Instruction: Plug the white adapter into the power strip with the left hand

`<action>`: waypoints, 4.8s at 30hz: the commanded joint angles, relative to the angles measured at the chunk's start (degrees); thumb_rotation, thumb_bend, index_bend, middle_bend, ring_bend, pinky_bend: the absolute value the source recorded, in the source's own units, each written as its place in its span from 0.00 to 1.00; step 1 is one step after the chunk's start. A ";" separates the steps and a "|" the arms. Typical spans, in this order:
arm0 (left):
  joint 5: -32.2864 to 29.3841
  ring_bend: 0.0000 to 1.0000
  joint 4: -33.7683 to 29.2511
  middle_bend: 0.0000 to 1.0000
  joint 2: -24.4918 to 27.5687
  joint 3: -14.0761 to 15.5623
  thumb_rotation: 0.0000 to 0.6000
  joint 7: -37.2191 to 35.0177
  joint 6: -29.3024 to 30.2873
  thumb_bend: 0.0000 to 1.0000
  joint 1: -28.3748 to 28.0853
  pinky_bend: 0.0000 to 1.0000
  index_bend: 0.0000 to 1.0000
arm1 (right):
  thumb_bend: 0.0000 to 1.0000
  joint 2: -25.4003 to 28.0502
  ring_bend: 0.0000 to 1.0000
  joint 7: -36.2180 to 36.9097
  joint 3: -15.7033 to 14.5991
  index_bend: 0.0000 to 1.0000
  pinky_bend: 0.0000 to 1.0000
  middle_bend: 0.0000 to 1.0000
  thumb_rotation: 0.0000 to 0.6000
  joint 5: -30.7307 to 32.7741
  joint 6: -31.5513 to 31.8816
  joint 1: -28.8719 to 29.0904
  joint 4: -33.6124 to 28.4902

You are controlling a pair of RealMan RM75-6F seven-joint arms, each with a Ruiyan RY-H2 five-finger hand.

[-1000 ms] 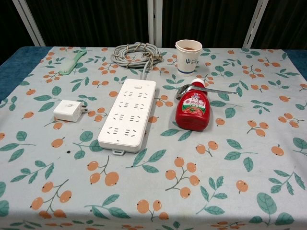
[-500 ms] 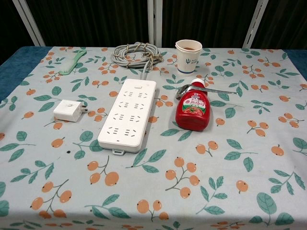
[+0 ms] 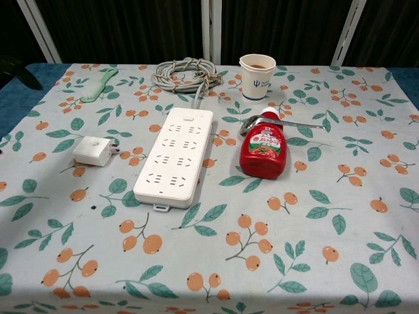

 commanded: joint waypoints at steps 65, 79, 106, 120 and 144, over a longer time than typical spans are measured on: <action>-12.40 0.05 16.89 0.29 -12.88 -1.02 1.00 -13.13 -15.72 0.14 -14.32 0.00 0.20 | 0.17 -1.10 0.00 2.59 -0.46 0.00 0.00 0.06 1.00 1.01 1.41 -1.66 2.14; -10.81 0.22 24.83 0.37 -19.75 -0.87 1.00 -15.58 -7.21 0.15 -11.37 0.13 0.34 | 0.17 -0.73 0.00 2.72 -0.61 0.00 0.00 0.06 1.00 0.29 1.70 -1.85 1.92; -6.08 0.40 31.69 0.59 -21.45 0.26 1.00 -25.96 -6.47 0.39 -12.51 0.23 0.56 | 0.17 -0.68 0.00 2.30 -0.74 0.00 0.00 0.06 1.00 -0.08 2.82 -2.72 1.34; -14.05 0.41 8.72 0.61 -0.99 0.33 1.00 13.94 -22.82 0.42 -22.12 0.22 0.57 | 0.17 -1.41 0.00 3.10 -0.91 0.00 0.00 0.06 1.00 -0.24 3.00 -3.04 2.25; -59.52 0.39 -4.38 0.53 -10.40 6.16 1.00 60.25 -7.86 0.40 -35.58 0.17 0.46 | 0.18 -1.79 0.00 4.63 -0.82 0.00 0.00 0.06 1.00 0.34 2.37 -3.14 3.77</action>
